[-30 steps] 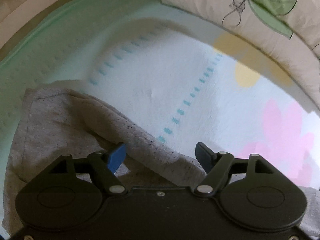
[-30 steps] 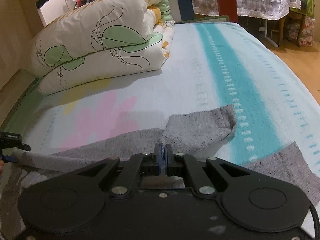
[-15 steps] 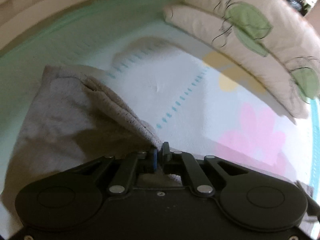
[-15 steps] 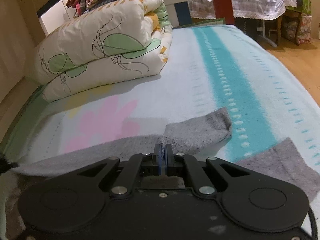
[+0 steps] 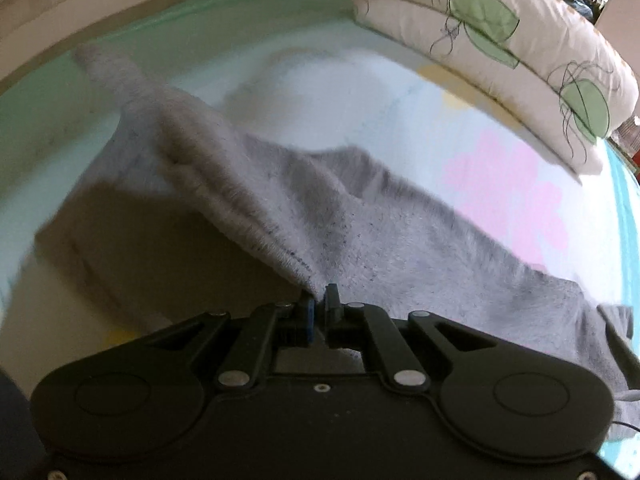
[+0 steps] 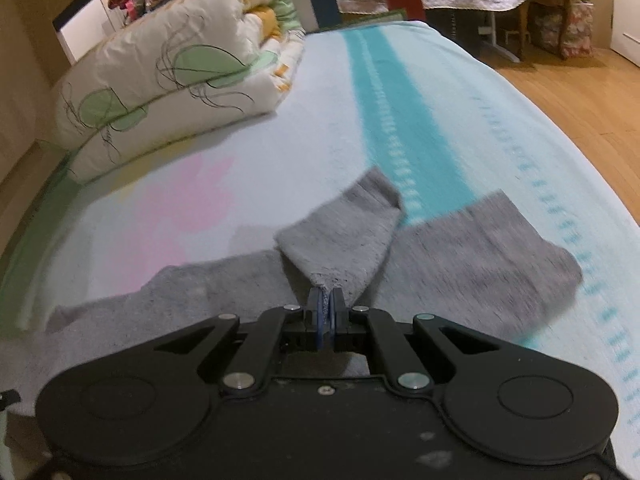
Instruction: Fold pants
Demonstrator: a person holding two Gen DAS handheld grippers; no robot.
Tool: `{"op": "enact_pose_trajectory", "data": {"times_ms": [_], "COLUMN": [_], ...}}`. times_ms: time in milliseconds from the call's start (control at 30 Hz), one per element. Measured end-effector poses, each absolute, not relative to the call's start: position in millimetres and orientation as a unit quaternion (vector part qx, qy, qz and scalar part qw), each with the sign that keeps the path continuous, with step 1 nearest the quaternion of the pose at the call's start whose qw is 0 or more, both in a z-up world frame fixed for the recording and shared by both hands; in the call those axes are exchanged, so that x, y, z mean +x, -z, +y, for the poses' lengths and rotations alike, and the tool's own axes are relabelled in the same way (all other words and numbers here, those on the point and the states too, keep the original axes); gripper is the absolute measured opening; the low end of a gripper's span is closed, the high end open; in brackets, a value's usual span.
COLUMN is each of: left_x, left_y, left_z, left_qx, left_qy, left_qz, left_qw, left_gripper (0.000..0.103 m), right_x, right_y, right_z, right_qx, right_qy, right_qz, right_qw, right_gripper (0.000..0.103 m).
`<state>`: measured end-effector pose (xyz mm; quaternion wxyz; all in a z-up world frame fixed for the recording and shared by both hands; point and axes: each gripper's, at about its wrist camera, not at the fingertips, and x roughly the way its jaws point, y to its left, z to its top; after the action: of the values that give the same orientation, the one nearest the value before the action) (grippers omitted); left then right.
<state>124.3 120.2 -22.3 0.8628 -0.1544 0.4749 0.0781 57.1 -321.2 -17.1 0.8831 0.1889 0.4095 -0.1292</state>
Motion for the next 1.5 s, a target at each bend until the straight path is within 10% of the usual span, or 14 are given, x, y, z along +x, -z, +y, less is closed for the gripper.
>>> {"op": "enact_pose_trajectory", "data": {"times_ms": [500,633,833,1500], "left_x": [118.0,113.4,86.7,106.3], "left_y": [63.9,67.0,45.9,-4.0], "left_z": [101.5,96.5,82.5,17.1], "left_qx": [-0.139,-0.126,-0.102,0.005], "left_qy": [-0.103,-0.070,0.005,0.100], "left_qz": [0.507,0.551,0.572,0.459], "left_qw": [0.844,0.822,0.814,0.883], "left_gripper": [0.007,0.037,0.054,0.063], "right_x": [44.1,45.6,23.6,-51.0], "right_y": [55.1,58.8,42.9,2.4], "right_z": [-318.4,-320.6,-339.1,-381.0], "right_qx": [0.169,0.165,0.158,0.161], "right_qy": [0.152,0.153,0.190,0.246], "right_qz": [0.432,0.447,0.457,0.426], "right_qw": [0.873,0.866,0.855,0.856], "right_gripper": [0.004,0.012,0.023,0.032]}}
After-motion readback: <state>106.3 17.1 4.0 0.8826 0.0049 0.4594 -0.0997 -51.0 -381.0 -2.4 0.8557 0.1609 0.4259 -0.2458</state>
